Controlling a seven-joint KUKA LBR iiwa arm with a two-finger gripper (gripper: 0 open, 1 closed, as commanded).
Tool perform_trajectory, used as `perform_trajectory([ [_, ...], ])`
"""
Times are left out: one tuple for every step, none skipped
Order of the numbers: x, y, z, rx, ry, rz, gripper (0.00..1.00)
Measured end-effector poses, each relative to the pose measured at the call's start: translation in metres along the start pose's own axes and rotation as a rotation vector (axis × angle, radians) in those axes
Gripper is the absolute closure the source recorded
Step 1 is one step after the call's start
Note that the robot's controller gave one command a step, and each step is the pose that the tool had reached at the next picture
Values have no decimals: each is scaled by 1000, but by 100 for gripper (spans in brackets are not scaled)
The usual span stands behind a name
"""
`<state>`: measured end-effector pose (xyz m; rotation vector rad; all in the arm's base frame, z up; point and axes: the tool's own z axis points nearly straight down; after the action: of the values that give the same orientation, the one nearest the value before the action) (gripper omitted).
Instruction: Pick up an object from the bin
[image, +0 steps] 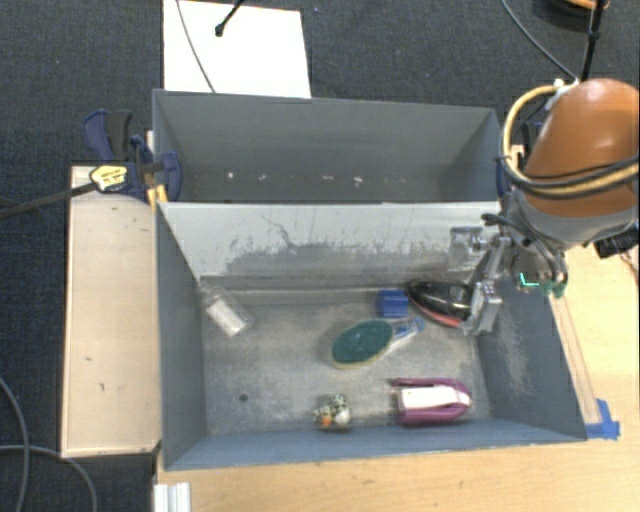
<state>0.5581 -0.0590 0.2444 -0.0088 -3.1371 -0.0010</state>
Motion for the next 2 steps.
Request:
perform_trajectory([
  [-26, 76, 177, -1, -1, -332, 0],
  [-9, 77, 142, 1, -5, -349, 0],
])
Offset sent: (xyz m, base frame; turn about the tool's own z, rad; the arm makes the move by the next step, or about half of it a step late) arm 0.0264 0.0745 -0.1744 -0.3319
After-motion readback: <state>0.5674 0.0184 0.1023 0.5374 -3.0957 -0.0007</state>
